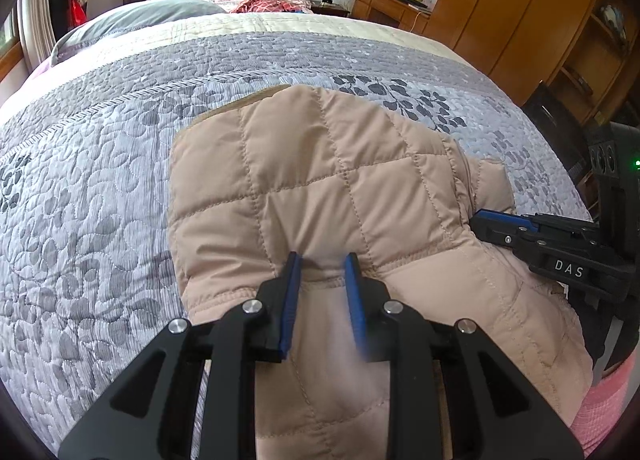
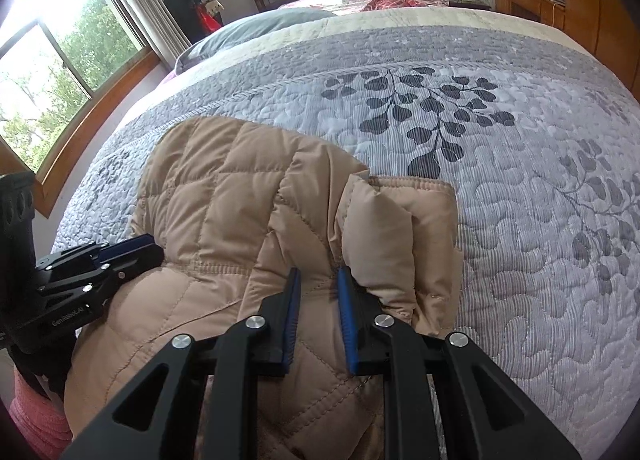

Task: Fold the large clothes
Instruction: 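Grasp the folded coat end with both grippers and lift it over, then lay the coat end onto the bundle and open both grippers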

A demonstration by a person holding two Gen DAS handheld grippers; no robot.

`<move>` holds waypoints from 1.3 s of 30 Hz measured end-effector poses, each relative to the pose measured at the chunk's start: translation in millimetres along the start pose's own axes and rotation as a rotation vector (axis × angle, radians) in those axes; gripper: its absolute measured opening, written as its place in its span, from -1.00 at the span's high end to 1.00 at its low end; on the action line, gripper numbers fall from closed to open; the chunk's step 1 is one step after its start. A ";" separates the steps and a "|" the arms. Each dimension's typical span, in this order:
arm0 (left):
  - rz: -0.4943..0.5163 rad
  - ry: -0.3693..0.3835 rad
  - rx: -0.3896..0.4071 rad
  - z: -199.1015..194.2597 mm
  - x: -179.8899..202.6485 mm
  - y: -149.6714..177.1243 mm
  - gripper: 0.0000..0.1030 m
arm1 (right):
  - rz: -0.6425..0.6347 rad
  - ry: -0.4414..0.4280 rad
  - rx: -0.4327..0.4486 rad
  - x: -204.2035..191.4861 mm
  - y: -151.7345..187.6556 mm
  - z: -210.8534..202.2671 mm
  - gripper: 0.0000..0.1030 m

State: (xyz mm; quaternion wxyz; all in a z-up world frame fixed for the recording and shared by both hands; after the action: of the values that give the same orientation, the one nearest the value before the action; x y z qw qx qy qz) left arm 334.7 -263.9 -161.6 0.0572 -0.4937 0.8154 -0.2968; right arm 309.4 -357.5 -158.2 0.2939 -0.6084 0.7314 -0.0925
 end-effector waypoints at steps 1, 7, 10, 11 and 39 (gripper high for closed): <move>-0.001 0.001 -0.001 0.1 -0.2 0.1 0.54 | 0.004 -0.001 0.000 0.3 -0.2 0.3 0.65; 0.009 -0.033 0.043 -27.3 2.8 -1.9 0.57 | -0.018 0.025 0.067 -5.7 -5.9 -29.4 0.58; 0.009 -0.035 0.099 -55.0 9.3 3.4 0.57 | -0.070 -0.009 0.131 -23.5 -1.7 -63.4 0.58; 0.002 -0.012 0.102 -63.4 14.1 8.8 0.57 | -0.081 -0.033 0.135 -30.8 2.7 -71.3 0.58; 0.041 -0.045 0.117 -109.3 22.5 58.4 0.15 | -0.072 -0.159 0.112 -56.9 59.5 -98.8 0.37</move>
State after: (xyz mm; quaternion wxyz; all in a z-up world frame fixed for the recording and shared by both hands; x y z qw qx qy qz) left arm 236.1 -216.3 -99.3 0.1103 -0.4792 0.8053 -0.3313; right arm 211.0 -311.3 -89.4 0.3811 -0.6224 0.6770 -0.0953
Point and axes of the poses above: each gripper's, at about its wrist camera, not at the fingertips, and z roughly the way its jaws point, x to its right, y to its underside, the point moved 10 cm from there along z, roughly the way its jaws point, and after that the axes turned 2 degrees about x, right-handed, at the moved point
